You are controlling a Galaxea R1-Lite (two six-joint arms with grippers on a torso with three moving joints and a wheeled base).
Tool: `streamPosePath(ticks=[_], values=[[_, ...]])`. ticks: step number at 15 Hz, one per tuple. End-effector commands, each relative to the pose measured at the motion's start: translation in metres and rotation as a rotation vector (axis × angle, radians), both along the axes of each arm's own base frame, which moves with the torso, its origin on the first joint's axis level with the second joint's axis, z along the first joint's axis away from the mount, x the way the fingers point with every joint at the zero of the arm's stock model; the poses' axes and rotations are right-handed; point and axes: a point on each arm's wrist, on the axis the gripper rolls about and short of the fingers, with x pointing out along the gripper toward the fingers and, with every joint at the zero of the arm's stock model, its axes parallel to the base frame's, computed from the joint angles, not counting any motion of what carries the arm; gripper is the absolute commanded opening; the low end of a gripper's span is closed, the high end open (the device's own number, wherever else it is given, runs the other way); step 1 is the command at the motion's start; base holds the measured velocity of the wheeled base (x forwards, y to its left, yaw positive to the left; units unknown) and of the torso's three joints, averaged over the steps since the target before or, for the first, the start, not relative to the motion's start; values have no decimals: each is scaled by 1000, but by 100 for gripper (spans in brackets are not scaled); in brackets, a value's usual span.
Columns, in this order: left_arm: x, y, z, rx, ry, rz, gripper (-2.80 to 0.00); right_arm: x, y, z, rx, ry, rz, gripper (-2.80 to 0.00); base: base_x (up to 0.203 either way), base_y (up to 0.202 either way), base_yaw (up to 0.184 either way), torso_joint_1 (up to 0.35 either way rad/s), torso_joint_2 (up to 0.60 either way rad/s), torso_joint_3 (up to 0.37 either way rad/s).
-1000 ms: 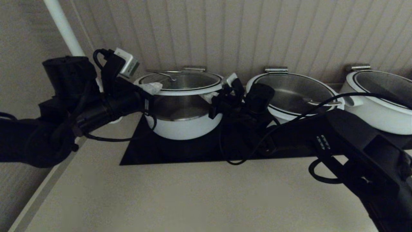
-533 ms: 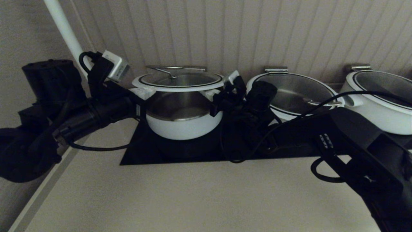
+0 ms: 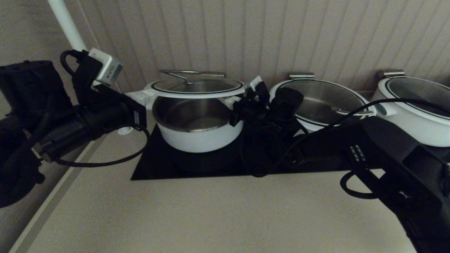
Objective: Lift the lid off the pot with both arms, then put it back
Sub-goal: Hold the pot lid with the right arm, then open the pot lid completely
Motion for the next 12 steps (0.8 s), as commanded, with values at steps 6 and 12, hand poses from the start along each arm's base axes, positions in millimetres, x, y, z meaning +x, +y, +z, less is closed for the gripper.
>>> streamPosePath(ticks=[6, 12], values=[[-14, 5, 6, -11, -25, 34, -280, 1, -3, 2, 3, -9, -3, -280, 0, 0, 0, 0, 0, 0], [-47, 17, -16, -12, 40, 97, -280, 1, -8, 8, 8, -18, -12, -280, 0, 0, 0, 0, 0, 0]])
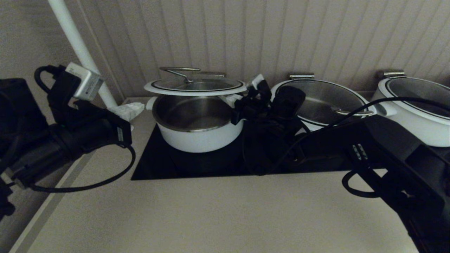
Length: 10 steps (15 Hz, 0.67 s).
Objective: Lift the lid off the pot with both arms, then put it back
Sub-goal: Open the pot lid completely
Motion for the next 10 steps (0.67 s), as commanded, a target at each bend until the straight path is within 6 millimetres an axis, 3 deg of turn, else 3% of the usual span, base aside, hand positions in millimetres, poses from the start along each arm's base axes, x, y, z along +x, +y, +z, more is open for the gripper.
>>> streamPosePath(ticks=[1, 4, 10], values=[[-14, 5, -1, -6, -7, 57, -280, 0, -3, 4, 5, -13, -3, -280, 0, 0, 0, 0, 0, 0], [-24, 9, -5, -43, 10, 120, -280, 0, -4, 5, 6, -16, -4, -280, 0, 0, 0, 0, 0, 0], [-52, 19, -34, -53, 90, 261, -280, -1, -5, 8, 9, -20, -4, -280, 0, 0, 0, 0, 0, 0]])
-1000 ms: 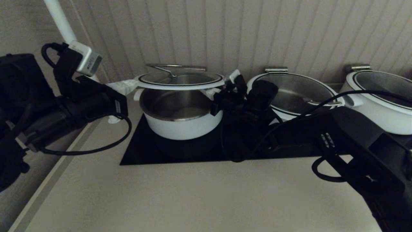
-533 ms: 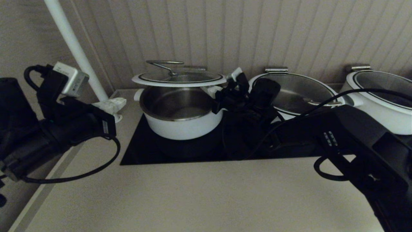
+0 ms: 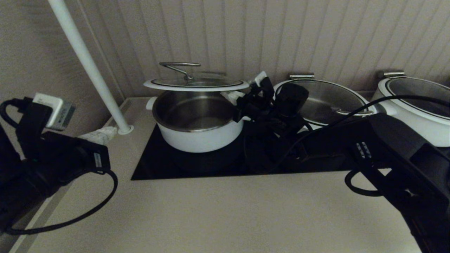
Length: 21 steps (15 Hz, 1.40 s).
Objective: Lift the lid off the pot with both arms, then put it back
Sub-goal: Open the pot lid completely
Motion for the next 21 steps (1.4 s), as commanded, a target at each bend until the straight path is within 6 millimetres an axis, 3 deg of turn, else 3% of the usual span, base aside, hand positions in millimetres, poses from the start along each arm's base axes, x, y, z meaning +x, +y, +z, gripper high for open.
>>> streamPosePath(ticks=[1, 8, 16, 21], values=[[-14, 4, -10, -16, 23, 40, -280, -1, 0, 2, 3, -9, 3, -280, 0, 0, 0, 0, 0, 0], [-46, 12, -36, -39, 79, 79, -280, 0, 0, 1, 2, -8, 3, -280, 0, 0, 0, 0, 0, 0], [-98, 24, -69, 29, 97, 73, -280, 0, 0, 0, 1, -6, 3, -280, 0, 0, 0, 0, 0, 0], [-104, 29, -69, 32, 83, 125, -280, 3, -1, 5, 4, -12, -2, -280, 0, 0, 0, 0, 0, 0]])
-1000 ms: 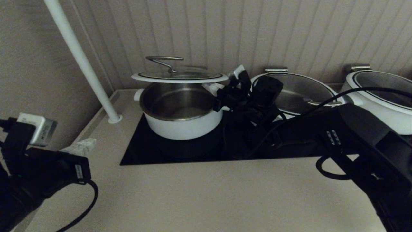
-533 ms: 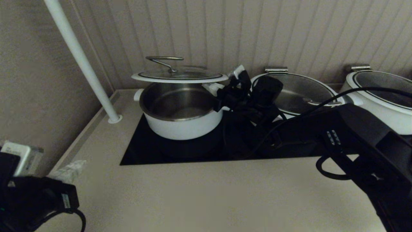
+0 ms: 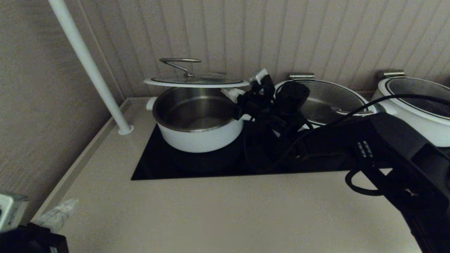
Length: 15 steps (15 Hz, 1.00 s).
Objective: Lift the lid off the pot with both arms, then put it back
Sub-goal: Open the pot lid completely
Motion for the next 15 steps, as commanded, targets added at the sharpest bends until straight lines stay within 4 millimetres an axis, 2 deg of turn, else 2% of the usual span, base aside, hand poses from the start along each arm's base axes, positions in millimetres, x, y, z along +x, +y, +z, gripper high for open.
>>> streamPosePath(ticks=[1, 5, 11, 13, 15], values=[[-5, 3, 4, 3, -43, 27, -280, 1, 0, 3, 5, -13, 1, -280, 0, 0, 0, 0, 0, 0], [-26, 8, 4, 45, -88, 105, -280, 3, 1, 5, 11, -24, 1, -280, 0, 0, 0, 0, 0, 0], [-83, 17, -18, 76, -150, 155, -280, 3, 1, 5, 12, -25, 1, -280, 0, 0, 0, 0, 0, 0], [-85, 19, -28, 113, -74, 183, -280, 3, 1, 5, 11, -23, 1, -280, 0, 0, 0, 0, 0, 0], [-85, 19, -29, 113, -67, 186, -280, 4, 2, 3, 5, -12, 1, -280, 0, 0, 0, 0, 0, 0]])
